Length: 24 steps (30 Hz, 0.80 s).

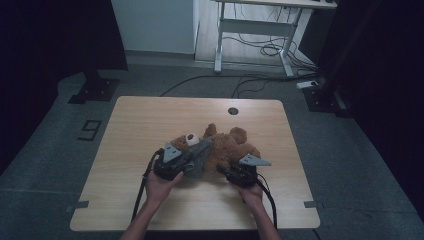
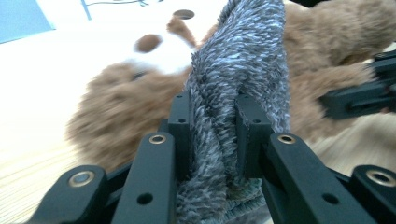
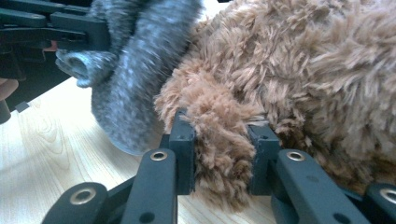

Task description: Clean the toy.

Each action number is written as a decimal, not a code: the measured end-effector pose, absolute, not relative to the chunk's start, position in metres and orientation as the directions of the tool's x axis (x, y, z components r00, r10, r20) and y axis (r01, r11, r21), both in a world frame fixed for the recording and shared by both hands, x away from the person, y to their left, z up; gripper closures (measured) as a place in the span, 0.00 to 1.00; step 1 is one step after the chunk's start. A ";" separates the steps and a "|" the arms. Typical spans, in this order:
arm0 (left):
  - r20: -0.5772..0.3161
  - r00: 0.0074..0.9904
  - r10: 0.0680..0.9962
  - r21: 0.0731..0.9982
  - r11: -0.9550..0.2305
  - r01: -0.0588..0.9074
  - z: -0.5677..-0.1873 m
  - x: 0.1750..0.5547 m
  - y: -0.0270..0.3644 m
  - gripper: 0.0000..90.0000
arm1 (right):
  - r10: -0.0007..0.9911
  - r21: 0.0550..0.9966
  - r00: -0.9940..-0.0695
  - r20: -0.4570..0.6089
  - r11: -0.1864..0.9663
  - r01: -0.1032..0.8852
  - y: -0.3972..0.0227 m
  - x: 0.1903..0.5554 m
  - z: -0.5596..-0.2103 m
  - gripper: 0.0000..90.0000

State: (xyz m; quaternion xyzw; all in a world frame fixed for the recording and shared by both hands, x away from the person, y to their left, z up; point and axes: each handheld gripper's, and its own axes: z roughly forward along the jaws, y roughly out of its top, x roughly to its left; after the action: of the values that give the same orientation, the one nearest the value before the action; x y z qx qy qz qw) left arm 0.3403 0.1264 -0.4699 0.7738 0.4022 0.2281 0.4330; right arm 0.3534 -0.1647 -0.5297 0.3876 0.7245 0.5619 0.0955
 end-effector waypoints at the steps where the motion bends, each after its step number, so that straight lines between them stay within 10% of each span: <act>1: -0.010 0.558 0.830 0.856 -0.282 0.434 -0.471 0.340 0.137 0.79 | 0.667 0.888 -0.682 0.300 0.067 0.456 -0.165 0.353 -0.530 0.78; 13: -0.105 0.478 0.872 0.843 -0.177 0.507 -0.492 0.331 0.198 0.79 | 0.651 0.886 -0.694 0.309 0.068 0.458 -0.166 0.353 -0.529 0.80; 24: -0.079 0.591 0.803 0.875 -0.228 0.427 -0.455 0.333 0.140 0.79 | 0.628 0.884 -0.709 0.321 0.070 0.462 -0.163 0.352 -0.530 0.80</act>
State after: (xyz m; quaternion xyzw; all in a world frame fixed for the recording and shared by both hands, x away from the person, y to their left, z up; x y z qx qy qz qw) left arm 0.3331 0.1398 -0.4546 0.7576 0.4059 0.2000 0.4704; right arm 0.3515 -0.1628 -0.5301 0.3747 0.7276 0.5700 0.0729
